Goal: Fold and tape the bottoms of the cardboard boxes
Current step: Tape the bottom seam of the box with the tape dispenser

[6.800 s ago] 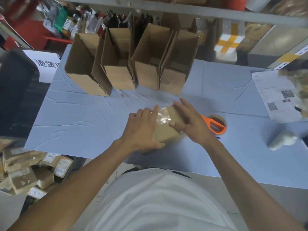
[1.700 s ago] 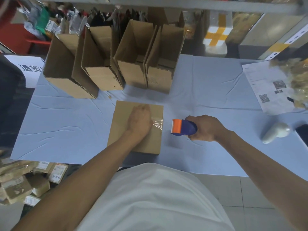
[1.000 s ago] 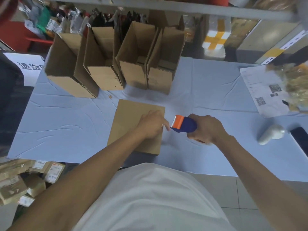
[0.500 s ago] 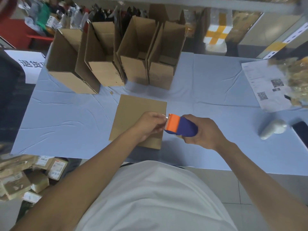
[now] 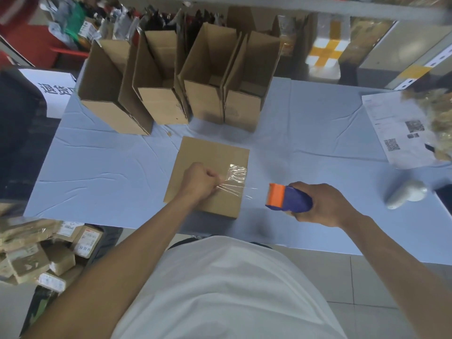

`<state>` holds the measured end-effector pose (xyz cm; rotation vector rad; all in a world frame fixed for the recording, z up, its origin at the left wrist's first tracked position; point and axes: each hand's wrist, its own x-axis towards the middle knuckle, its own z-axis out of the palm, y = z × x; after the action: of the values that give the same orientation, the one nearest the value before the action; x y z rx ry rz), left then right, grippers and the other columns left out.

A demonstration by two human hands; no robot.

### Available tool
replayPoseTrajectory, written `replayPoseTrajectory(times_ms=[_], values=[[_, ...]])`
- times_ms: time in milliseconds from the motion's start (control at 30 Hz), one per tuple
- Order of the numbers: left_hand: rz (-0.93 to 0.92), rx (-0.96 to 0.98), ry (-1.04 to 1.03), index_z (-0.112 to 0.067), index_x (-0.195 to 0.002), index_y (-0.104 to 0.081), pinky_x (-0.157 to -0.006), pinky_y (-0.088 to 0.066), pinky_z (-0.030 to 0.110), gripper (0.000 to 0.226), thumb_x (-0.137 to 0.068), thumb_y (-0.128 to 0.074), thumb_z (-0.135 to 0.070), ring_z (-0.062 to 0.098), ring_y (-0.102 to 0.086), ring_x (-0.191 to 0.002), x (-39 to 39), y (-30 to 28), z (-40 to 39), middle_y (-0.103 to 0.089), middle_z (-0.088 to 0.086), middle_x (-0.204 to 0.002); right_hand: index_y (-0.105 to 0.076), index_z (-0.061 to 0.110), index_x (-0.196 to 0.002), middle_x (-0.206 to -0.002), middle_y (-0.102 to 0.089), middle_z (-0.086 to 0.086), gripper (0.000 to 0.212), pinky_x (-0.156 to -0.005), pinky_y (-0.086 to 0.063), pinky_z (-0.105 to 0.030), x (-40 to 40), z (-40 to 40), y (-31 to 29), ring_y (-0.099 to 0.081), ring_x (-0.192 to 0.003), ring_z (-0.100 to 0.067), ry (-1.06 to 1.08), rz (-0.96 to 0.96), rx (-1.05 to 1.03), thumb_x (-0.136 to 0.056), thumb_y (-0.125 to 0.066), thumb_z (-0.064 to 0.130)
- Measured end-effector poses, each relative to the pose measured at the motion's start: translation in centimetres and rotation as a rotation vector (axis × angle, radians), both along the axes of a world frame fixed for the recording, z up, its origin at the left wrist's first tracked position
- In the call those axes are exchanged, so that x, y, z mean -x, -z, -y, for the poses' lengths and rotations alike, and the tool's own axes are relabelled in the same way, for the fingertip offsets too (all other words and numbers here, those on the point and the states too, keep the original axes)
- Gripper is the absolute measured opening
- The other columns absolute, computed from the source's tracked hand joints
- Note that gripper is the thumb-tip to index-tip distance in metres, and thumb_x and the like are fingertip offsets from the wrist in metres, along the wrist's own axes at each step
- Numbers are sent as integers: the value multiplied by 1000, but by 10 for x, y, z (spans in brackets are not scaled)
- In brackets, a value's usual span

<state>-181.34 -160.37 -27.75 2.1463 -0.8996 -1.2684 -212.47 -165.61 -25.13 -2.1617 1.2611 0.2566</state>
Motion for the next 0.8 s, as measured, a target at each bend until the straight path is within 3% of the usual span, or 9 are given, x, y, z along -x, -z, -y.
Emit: replayPoseTrajectory(times_ms=[167, 367, 467, 533, 600, 667, 733, 800], values=[[190, -16, 123, -11, -55, -68, -63, -55, 28, 25, -79, -75, -15, 16, -65, -59, 10, 3, 12, -69, 4, -60, -52, 46, -116, -86, -65, 22, 54, -68, -50, -27, 0, 5, 7, -61, -77, -11, 11, -58, 17, -68, -76, 42], [663, -112, 449, -10, -97, -66, -70, -45, 30, 27, -80, -74, -31, 31, -63, -98, 23, -18, 23, -67, 8, -102, -51, 46, -111, -86, -65, 19, 51, -63, -45, -26, -9, 9, 8, -60, -78, -14, -32, -133, -16, -66, -72, 42], [813, -161, 592, -16, -104, -65, -70, -40, 29, 35, -79, -77, -37, 28, -62, -104, 25, -30, 34, -65, 5, -107, -49, 42, -104, -80, -62, 16, 43, -60, -42, -25, -18, 9, 11, -59, -75, -16, -85, -194, -27, -66, -70, 43], [709, -37, 700, -17, -105, -62, -74, -44, 32, 24, -87, -68, -31, 29, -60, -104, 24, -26, 36, -63, 6, -107, -50, 39, -103, -76, -59, 14, 41, -57, -39, -24, -25, 8, 12, -57, -71, -15, -94, -214, -22, -67, -69, 42], [300, 42, 760, -26, -102, -62, -82, -44, 38, 15, -97, -50, -33, 25, -55, -100, 23, -19, 31, -59, 1, -102, -50, 38, -103, -74, -55, 14, 41, -55, -35, -24, -35, 7, 11, -55, -70, -15, -116, -243, -25, -67, -70, 41], [21, 63, 740, -39, -82, -59, -80, -41, 34, 16, -94, -50, -45, 15, -48, -86, 22, -14, 23, -50, -5, -87, -50, 36, -103, -73, -51, 15, 41, -53, -31, -23, -45, 8, 8, -54, -72, -16, -135, -263, -43, -68, -71, 41], [-2, 110, 658, -31, -68, -48, -72, -39, 34, 30, -86, -62, -51, 14, -43, -76, 21, -9, 20, -45, -7, -79, -49, 35, -99, -70, -48, 15, 39, -53, -30, -23, -56, 8, 8, -54, -73, -18, -127, -282, -65, -68, -72, 40], [156, 177, 737, -28, -67, -42, -69, -32, 32, 35, -86, -64, -48, 16, -38, -77, 21, -5, 15, -41, -7, -78, -49, 32, -93, -73, -51, 13, 34, -55, -34, -24, -73, 7, 9, -55, -74, -19, -93, -308, -99, -68, -70, 42]])
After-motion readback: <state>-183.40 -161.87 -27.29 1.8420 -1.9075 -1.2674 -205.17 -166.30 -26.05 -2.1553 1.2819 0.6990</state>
